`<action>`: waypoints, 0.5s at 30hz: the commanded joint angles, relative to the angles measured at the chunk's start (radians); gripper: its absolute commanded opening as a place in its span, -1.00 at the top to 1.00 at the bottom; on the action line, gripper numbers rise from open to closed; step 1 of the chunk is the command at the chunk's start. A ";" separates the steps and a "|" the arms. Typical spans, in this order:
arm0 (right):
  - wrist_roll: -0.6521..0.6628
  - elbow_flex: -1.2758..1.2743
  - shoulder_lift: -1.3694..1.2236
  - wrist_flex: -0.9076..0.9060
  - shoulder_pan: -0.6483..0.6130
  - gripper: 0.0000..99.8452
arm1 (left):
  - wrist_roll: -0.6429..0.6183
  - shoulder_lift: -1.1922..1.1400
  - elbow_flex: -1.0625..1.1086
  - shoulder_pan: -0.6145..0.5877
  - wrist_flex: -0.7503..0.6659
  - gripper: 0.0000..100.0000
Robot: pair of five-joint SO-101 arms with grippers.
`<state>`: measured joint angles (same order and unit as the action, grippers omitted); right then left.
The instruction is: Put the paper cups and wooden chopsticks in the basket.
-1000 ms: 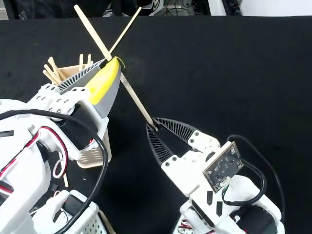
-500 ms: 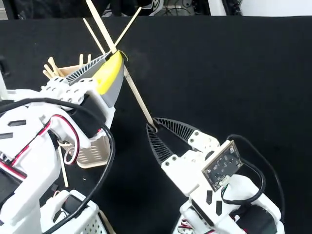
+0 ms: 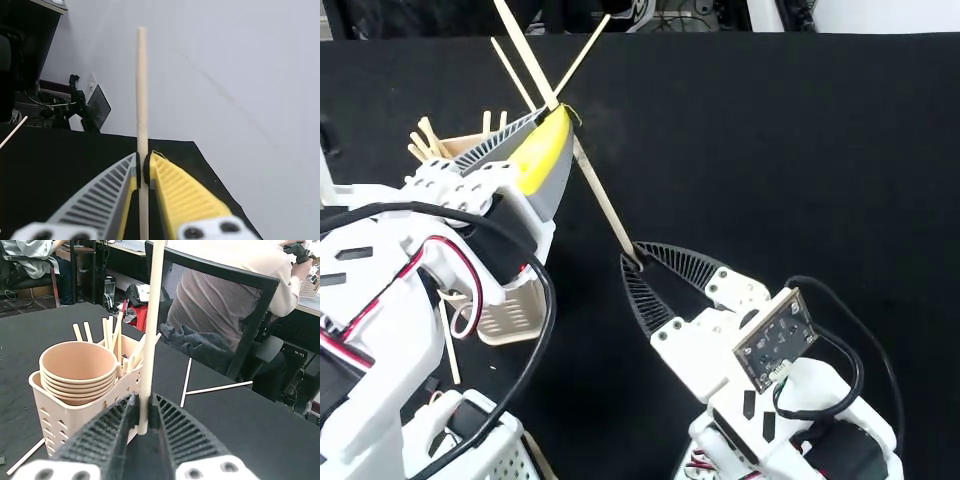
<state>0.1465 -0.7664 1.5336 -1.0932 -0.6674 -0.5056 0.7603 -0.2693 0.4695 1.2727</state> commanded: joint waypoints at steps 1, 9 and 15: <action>-0.002 0.041 -0.005 0.003 0.009 0.89 | 0.037 0.003 0.002 0.012 0.009 0.94; -0.006 0.007 0.004 0.023 0.009 0.73 | 0.043 0.005 -0.005 0.007 0.009 0.94; 0.012 0.005 -0.004 0.023 0.009 0.89 | 0.069 0.005 -0.088 0.004 0.069 0.94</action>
<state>0.1450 -0.7664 1.5336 -1.0917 -0.6674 -0.4687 0.7572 -0.2862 0.4726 1.3065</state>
